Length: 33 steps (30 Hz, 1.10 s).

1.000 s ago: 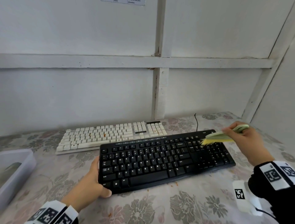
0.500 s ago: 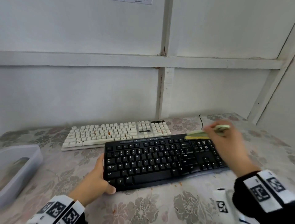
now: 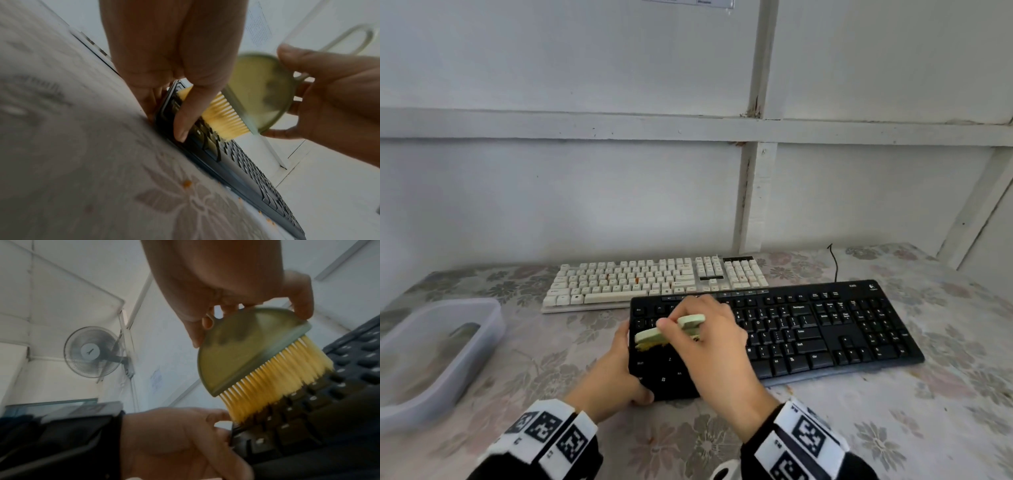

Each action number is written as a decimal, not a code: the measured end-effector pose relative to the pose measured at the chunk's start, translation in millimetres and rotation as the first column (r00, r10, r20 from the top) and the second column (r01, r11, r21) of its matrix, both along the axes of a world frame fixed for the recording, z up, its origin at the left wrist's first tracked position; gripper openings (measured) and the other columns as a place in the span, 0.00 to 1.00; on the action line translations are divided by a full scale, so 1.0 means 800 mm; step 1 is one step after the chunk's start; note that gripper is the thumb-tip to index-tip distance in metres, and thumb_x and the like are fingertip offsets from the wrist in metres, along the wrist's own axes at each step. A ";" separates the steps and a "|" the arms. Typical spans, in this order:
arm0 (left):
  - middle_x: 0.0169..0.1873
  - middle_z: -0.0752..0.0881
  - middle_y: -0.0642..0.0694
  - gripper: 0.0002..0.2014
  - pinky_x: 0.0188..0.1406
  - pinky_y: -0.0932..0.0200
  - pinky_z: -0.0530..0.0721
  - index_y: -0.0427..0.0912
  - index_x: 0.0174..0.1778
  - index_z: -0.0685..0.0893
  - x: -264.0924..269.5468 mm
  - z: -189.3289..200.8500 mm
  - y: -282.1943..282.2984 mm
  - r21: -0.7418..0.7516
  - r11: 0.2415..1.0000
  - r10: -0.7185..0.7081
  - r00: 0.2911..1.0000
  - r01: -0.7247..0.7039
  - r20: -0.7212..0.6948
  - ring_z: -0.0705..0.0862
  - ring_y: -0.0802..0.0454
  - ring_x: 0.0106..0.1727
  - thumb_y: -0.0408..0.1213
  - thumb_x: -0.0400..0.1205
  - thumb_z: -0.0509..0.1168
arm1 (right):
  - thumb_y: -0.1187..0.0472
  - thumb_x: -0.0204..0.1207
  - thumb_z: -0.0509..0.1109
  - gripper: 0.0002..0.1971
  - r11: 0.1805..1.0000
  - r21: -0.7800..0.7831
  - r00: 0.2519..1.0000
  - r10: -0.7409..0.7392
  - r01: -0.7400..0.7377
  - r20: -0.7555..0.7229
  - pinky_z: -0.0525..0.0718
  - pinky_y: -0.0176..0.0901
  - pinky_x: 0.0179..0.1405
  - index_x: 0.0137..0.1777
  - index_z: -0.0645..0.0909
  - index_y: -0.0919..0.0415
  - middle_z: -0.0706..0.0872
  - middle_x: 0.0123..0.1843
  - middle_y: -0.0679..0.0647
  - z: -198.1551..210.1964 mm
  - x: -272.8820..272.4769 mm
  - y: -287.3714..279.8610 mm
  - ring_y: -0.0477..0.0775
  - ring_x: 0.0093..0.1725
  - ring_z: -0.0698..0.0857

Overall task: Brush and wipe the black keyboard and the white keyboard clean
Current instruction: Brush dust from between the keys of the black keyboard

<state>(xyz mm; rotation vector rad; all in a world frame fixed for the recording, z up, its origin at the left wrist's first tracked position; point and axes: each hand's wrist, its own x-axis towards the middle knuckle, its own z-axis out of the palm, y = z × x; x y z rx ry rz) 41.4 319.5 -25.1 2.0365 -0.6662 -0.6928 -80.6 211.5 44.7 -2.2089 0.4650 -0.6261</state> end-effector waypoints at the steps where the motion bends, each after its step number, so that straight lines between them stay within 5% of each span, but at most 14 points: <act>1: 0.51 0.84 0.46 0.59 0.52 0.48 0.86 0.61 0.78 0.46 0.001 -0.001 0.000 -0.020 1.000 -0.003 1.000 0.003 -0.024 0.85 0.47 0.51 0.26 0.57 0.73 | 0.46 0.77 0.66 0.11 1.000 0.019 1.000 -0.018 0.018 0.003 0.69 0.52 0.62 0.34 0.73 0.44 0.78 0.45 0.41 -0.001 -0.004 -0.007 0.44 0.55 0.73; 6: 0.56 0.84 0.48 0.61 0.60 0.41 0.83 0.67 0.77 0.45 0.004 -0.004 0.002 -0.064 0.998 -0.010 0.996 0.004 -0.092 0.84 0.47 0.57 0.26 0.54 0.71 | 0.48 0.77 0.67 0.15 0.993 -0.052 0.994 -0.107 0.107 -0.005 0.68 0.56 0.61 0.30 0.68 0.41 0.76 0.45 0.40 0.006 -0.015 -0.029 0.49 0.55 0.74; 11: 0.53 0.86 0.46 0.57 0.57 0.45 0.84 0.65 0.75 0.47 0.002 -0.002 0.001 -0.058 0.998 -0.015 0.998 0.011 -0.061 0.85 0.47 0.53 0.21 0.60 0.71 | 0.49 0.75 0.70 0.10 0.994 0.087 0.995 0.052 -0.059 0.082 0.78 0.57 0.55 0.33 0.75 0.46 0.78 0.41 0.44 0.006 -0.013 -0.022 0.52 0.50 0.77; 16: 0.57 0.83 0.49 0.59 0.60 0.46 0.82 0.67 0.77 0.44 0.001 -0.002 0.001 -0.067 0.998 -0.021 0.995 0.015 -0.094 0.83 0.48 0.57 0.20 0.61 0.70 | 0.51 0.74 0.70 0.09 0.995 0.035 0.994 -0.099 0.097 0.045 0.79 0.63 0.55 0.34 0.77 0.51 0.81 0.40 0.45 0.002 -0.022 -0.057 0.54 0.47 0.79; 21: 0.57 0.84 0.48 0.60 0.61 0.42 0.82 0.66 0.77 0.44 0.002 -0.004 0.002 -0.077 0.997 -0.015 0.995 0.007 -0.099 0.84 0.47 0.57 0.21 0.58 0.70 | 0.56 0.75 0.71 0.09 0.991 0.120 0.996 0.046 -0.055 0.081 0.72 0.37 0.43 0.34 0.79 0.53 0.80 0.42 0.48 0.009 -0.031 -0.055 0.47 0.44 0.77; 24: 0.57 0.84 0.48 0.60 0.61 0.42 0.82 0.67 0.78 0.44 0.001 -0.003 0.002 -0.076 0.997 -0.019 0.995 0.012 -0.094 0.84 0.45 0.57 0.19 0.60 0.69 | 0.55 0.75 0.71 0.11 0.997 0.078 1.000 -0.021 0.020 0.014 0.70 0.37 0.43 0.32 0.77 0.47 0.80 0.42 0.45 0.003 -0.042 -0.074 0.49 0.47 0.77; 28: 0.55 0.84 0.47 0.58 0.62 0.43 0.81 0.65 0.78 0.45 0.002 -0.004 0.002 -0.053 0.998 -0.021 0.996 0.017 -0.082 0.84 0.44 0.57 0.16 0.64 0.69 | 0.56 0.75 0.71 0.09 0.993 0.019 0.992 -0.119 0.119 0.043 0.73 0.31 0.37 0.34 0.80 0.56 0.82 0.39 0.48 0.016 -0.065 -0.108 0.43 0.40 0.78; 33: 0.53 0.84 0.45 0.58 0.61 0.41 0.81 0.64 0.77 0.47 0.002 -0.005 0.002 -0.051 0.999 -0.005 0.996 0.000 -0.088 0.83 0.40 0.57 0.17 0.62 0.69 | 0.53 0.74 0.72 0.08 0.988 0.156 0.999 0.014 -0.019 0.030 0.71 0.30 0.33 0.35 0.81 0.53 0.78 0.34 0.42 0.021 -0.069 -0.107 0.36 0.31 0.74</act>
